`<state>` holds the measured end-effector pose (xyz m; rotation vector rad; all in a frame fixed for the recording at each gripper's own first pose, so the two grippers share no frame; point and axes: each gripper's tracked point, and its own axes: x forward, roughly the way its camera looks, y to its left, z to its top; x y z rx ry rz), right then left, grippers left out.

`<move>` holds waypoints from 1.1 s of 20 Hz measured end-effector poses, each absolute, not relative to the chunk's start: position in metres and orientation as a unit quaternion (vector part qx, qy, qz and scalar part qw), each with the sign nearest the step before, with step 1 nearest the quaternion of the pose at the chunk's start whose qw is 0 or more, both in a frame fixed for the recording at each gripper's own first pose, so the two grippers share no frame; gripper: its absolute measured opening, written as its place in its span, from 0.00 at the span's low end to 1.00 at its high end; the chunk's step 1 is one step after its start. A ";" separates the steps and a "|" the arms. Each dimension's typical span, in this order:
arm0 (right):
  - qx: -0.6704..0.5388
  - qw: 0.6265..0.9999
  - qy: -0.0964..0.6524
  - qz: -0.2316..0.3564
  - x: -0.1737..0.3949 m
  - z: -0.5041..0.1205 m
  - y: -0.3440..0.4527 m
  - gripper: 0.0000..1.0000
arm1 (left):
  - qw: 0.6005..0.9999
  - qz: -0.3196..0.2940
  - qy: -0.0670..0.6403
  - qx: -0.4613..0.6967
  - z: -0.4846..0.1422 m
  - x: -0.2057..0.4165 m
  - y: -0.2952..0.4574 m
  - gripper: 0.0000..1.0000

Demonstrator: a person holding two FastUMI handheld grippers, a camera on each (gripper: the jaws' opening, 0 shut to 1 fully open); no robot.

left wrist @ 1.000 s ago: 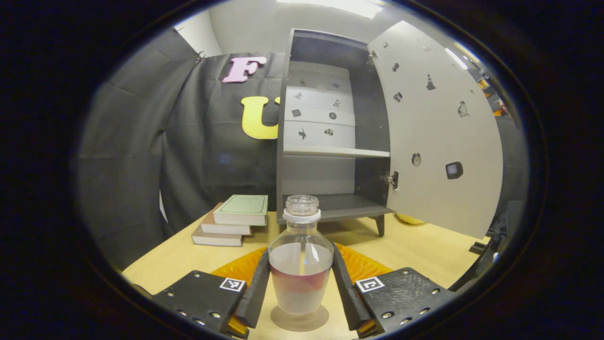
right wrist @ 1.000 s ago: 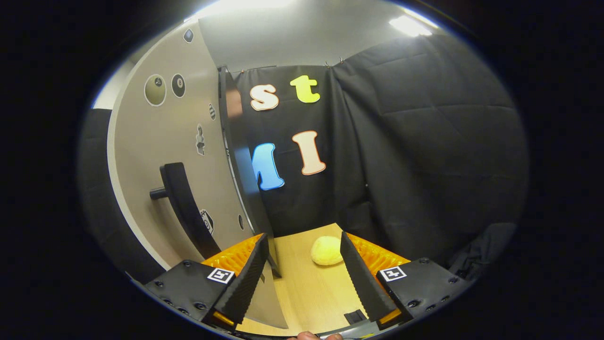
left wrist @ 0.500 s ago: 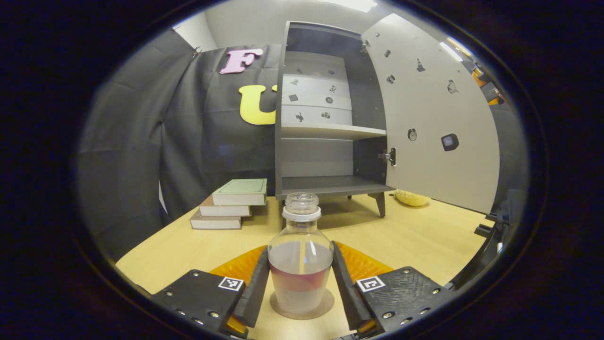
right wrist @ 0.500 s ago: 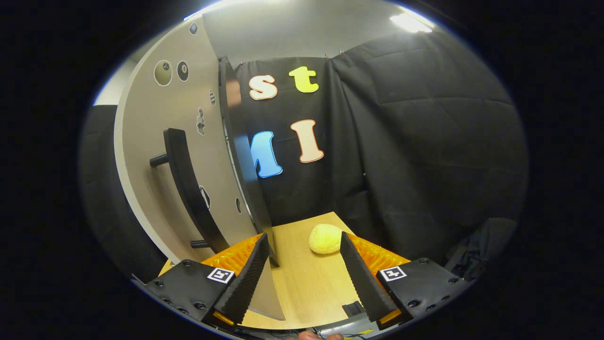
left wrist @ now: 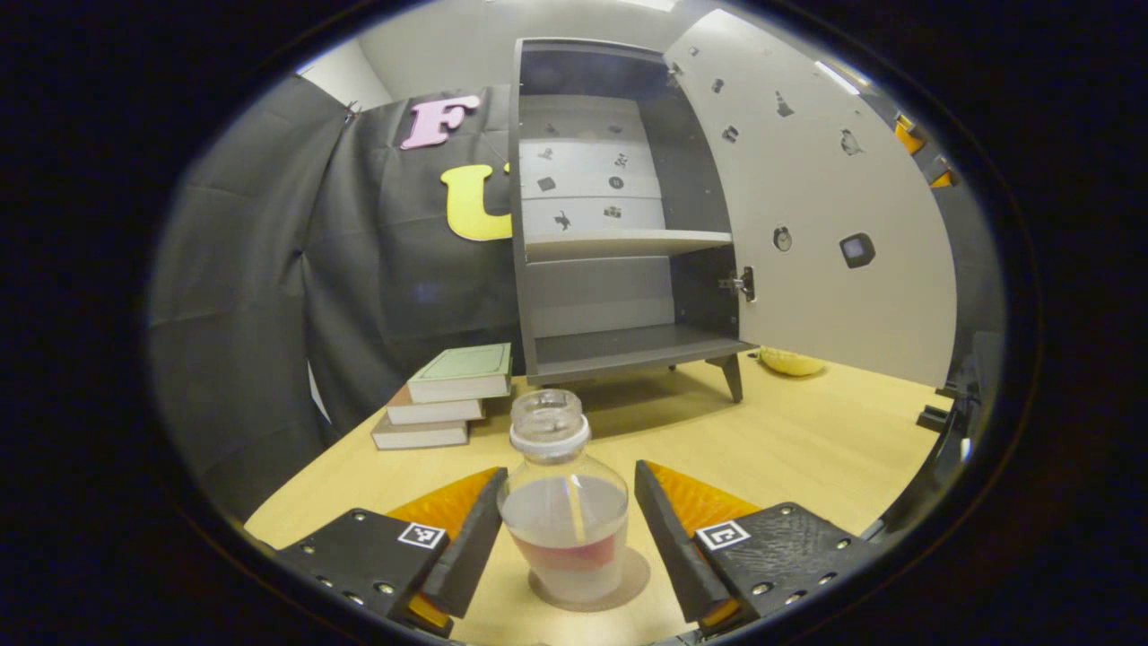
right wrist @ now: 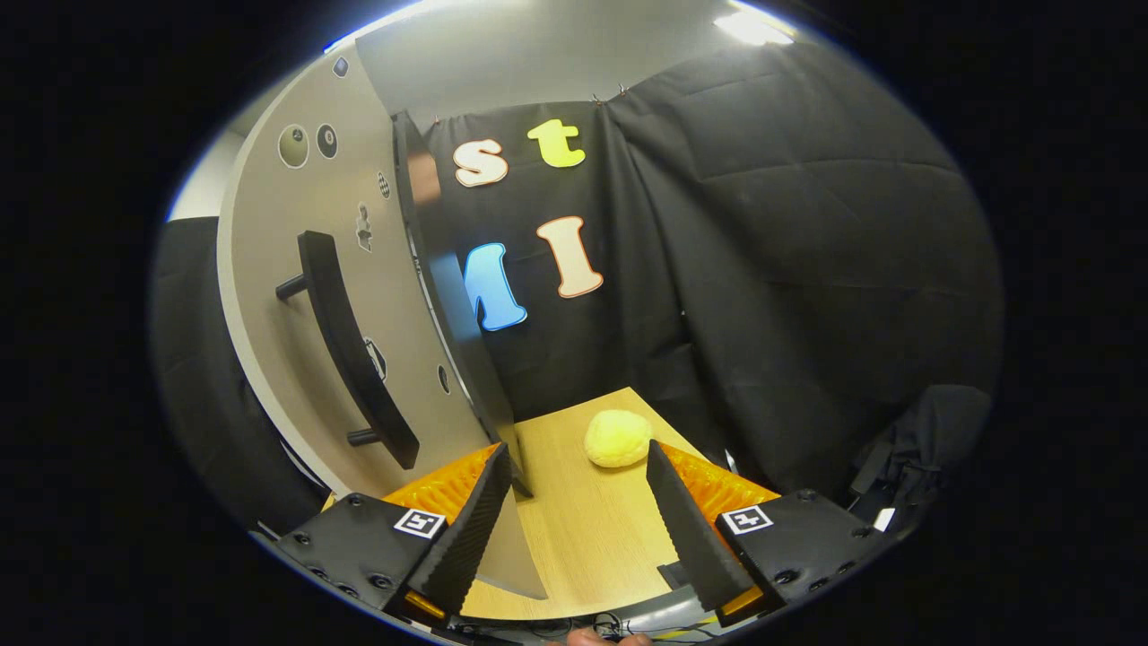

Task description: Open the cabinet door with the right hand, grasp the bottle in the cabinet with the left hand and place it on the coaster, then close the cabinet door with the right hand.

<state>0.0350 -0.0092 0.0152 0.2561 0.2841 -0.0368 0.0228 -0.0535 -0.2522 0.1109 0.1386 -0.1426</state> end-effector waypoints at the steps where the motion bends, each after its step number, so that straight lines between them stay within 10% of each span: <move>1: 0.125 0.982 0.141 -0.019 0.034 0.015 -0.010 0.89 | 0.994 -0.069 0.066 0.053 -0.248 0.024 -0.052 0.86; 22: 0.132 0.986 0.102 0.000 0.060 0.038 -0.016 0.96 | 0.999 -0.033 0.020 -0.019 -0.046 -0.011 -0.051 0.83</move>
